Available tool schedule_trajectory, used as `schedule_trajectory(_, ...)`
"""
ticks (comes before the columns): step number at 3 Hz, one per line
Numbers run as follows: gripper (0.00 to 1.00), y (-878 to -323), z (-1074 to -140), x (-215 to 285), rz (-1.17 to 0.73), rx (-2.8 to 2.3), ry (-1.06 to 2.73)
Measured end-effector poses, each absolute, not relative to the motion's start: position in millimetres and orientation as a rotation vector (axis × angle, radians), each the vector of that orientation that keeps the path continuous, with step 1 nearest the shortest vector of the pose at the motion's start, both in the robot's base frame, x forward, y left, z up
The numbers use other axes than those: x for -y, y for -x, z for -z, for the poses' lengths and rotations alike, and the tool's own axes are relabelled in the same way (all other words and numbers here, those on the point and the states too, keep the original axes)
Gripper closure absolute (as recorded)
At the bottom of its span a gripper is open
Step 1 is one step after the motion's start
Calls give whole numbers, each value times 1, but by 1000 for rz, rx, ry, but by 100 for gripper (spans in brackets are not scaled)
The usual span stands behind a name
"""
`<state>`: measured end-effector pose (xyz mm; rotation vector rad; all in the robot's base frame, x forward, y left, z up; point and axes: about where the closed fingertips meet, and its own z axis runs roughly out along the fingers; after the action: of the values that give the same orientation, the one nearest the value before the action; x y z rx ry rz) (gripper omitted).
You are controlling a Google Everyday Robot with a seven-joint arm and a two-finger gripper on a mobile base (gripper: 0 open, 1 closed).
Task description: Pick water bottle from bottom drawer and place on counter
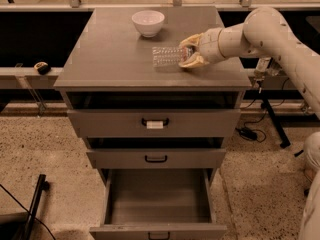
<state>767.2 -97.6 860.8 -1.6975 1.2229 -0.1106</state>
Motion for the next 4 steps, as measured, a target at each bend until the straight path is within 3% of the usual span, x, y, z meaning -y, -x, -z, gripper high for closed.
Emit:
schedule_trajectory(2, 11, -767, -867, 96, 93, -1225, 1703)
schedule_trajectory(3, 0, -764, -887, 90, 103, -1232, 1740)
schedule_trajectory(4, 15, -759, -911, 88, 135, -1251, 1784)
